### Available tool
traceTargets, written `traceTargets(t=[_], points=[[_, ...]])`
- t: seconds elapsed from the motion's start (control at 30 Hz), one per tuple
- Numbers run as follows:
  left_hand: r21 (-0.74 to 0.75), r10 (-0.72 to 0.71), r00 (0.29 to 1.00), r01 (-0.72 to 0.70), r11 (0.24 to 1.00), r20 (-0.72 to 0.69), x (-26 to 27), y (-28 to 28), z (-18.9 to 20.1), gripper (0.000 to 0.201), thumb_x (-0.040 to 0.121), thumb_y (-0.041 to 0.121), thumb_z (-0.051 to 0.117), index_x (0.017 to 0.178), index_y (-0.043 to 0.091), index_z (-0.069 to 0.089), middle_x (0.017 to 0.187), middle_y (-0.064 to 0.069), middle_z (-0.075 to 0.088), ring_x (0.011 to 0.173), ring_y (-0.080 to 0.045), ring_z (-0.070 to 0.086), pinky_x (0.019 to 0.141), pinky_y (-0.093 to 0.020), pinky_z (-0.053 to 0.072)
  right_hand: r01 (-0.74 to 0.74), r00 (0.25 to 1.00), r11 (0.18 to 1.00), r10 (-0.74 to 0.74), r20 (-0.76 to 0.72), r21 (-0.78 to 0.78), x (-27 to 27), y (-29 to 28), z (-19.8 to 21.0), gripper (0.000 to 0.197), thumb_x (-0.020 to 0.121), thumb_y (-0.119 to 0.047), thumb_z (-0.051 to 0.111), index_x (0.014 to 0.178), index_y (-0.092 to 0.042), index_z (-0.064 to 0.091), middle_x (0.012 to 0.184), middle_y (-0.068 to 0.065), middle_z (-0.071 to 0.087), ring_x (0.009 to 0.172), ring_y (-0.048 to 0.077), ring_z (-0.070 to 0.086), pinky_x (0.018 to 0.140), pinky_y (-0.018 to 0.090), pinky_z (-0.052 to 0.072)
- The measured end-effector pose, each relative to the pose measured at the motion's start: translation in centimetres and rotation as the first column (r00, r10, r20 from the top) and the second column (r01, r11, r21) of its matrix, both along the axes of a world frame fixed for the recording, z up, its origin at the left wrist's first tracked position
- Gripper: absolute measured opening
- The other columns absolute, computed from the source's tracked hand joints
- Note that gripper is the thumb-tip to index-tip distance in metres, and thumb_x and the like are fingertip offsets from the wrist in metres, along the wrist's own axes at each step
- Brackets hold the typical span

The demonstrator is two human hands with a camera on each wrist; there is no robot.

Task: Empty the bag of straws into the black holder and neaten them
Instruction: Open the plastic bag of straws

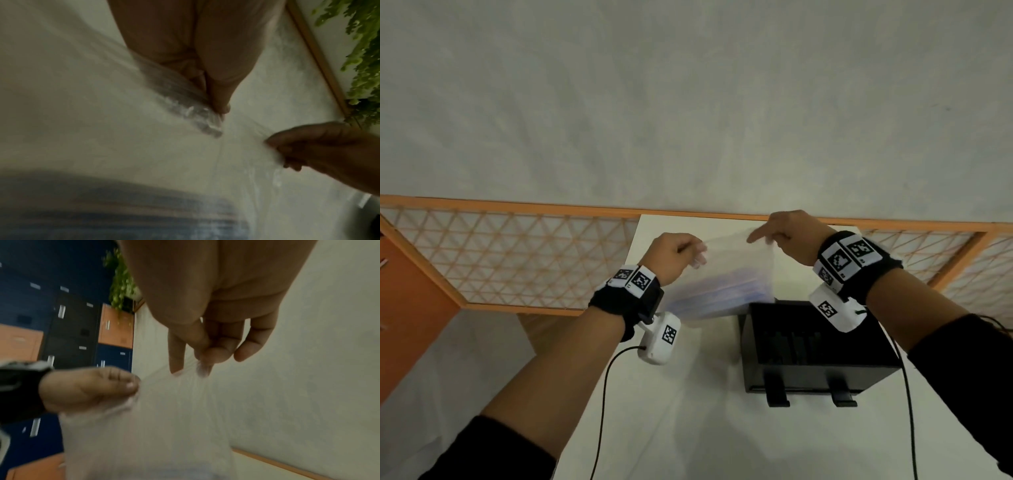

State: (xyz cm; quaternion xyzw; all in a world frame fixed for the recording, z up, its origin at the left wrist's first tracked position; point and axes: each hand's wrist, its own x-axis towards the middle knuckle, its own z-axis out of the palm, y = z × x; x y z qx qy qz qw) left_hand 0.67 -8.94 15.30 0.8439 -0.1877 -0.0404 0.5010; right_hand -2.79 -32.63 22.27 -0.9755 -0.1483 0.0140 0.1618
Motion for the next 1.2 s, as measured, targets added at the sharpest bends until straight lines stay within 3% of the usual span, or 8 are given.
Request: traceTargets(t=[0.23,0.43,0.63,0.73,0.83,0.93,1.07,1.2], points=[[-0.163,0.002,0.993,-0.021,0.986,-0.116,0.1,0.4,1.2,0.018,0.089,0.003,0.058,0.078,0.017,0.063,0.059,0.011,0.069,0.054,0.002,0.060,0.053,-0.008,0.043,0.022,1.000,0.995,-0.022,0.001,-0.099,0.3,0.8,-2.2,0.030,0.084,-0.034,0.061,0.113,-0.027,0.056,0.086,-0.007,0.053,0.079,0.015,0.051,0.085,0.029,0.040],[-0.232,0.208,0.970,-0.232,0.944,-0.124,1.0,2.1,0.5,0.032,0.081,-0.014,0.051,0.068,0.016,0.050,0.069,-0.004,0.067,0.055,-0.002,0.060,0.053,-0.013,0.043,-0.077,0.984,0.924,0.130,0.118,-0.375,0.2,1.1,-2.5,0.016,0.090,-0.023,0.051,0.091,-0.024,0.067,0.103,-0.005,0.058,0.105,0.020,0.051,0.096,0.036,0.027],[0.453,0.092,0.944,-0.236,0.860,0.317,0.4,3.3,0.3,0.030,0.086,-0.003,0.045,0.097,0.009,0.070,0.110,-0.009,0.061,0.101,-0.026,0.056,0.087,-0.037,0.047,-0.111,0.993,0.977,0.118,0.029,-0.181,-0.8,1.2,-2.2,0.015,0.090,-0.004,0.040,0.089,-0.018,0.046,0.101,0.004,0.057,0.091,0.030,0.059,0.080,0.037,0.047],[0.705,0.049,0.992,-0.117,0.700,0.116,0.0,4.2,-0.7,0.078,0.081,0.021,0.066,0.147,0.022,0.023,0.143,-0.006,0.036,0.122,-0.031,0.047,0.093,-0.043,0.047,0.029,0.999,0.996,-0.031,0.026,0.080,-0.6,1.0,-1.4,0.026,0.086,0.006,0.031,0.088,-0.019,0.035,0.097,0.010,0.060,0.083,0.025,0.066,0.071,0.037,0.051],[0.597,0.060,0.991,0.022,0.802,-0.116,-1.0,4.3,-0.8,0.114,0.074,0.012,0.073,0.148,0.026,-0.013,0.153,-0.005,0.022,0.121,-0.032,0.050,0.090,-0.040,0.050,0.044,0.995,0.997,-0.049,0.087,0.058,-0.7,0.6,-0.9,0.021,0.087,0.003,0.036,0.091,-0.017,0.038,0.099,0.011,0.060,0.082,0.028,0.063,0.071,0.036,0.050],[0.398,-0.042,0.988,0.099,0.912,-0.150,-1.7,2.5,0.3,0.109,0.077,0.004,0.069,0.149,0.022,-0.011,0.158,-0.002,0.016,0.114,-0.032,0.057,0.091,-0.039,0.050,-0.057,0.989,0.998,0.053,0.136,0.028,-1.7,1.2,-1.5,0.028,0.083,-0.017,0.058,0.110,-0.018,0.051,0.128,0.011,0.050,0.107,0.036,0.056,0.091,0.045,0.047],[0.301,-0.123,0.988,0.146,0.942,-0.092,-2.6,-0.5,1.5,0.103,0.078,0.003,0.061,0.149,0.029,-0.009,0.134,-0.024,0.049,0.104,-0.031,0.062,0.083,-0.033,0.051,-0.046,0.998,0.938,0.029,-0.054,-0.343,-3.5,3.1,-3.7,0.090,0.062,-0.063,0.069,0.139,-0.044,0.028,0.157,0.010,-0.014,0.145,0.036,-0.003,0.116,0.056,0.012],[0.159,-0.128,0.992,0.128,0.979,-0.011,-3.2,-2.1,2.9,0.102,0.080,0.010,0.066,0.149,0.030,-0.006,0.123,-0.017,0.058,0.090,-0.026,0.063,0.086,-0.037,0.051,0.092,0.968,0.931,-0.166,-0.186,-0.354,-3.9,2.2,-5.4,0.029,0.070,-0.056,0.068,0.089,-0.035,0.063,0.158,0.005,-0.012,0.144,0.036,-0.013,0.116,0.056,0.000]])
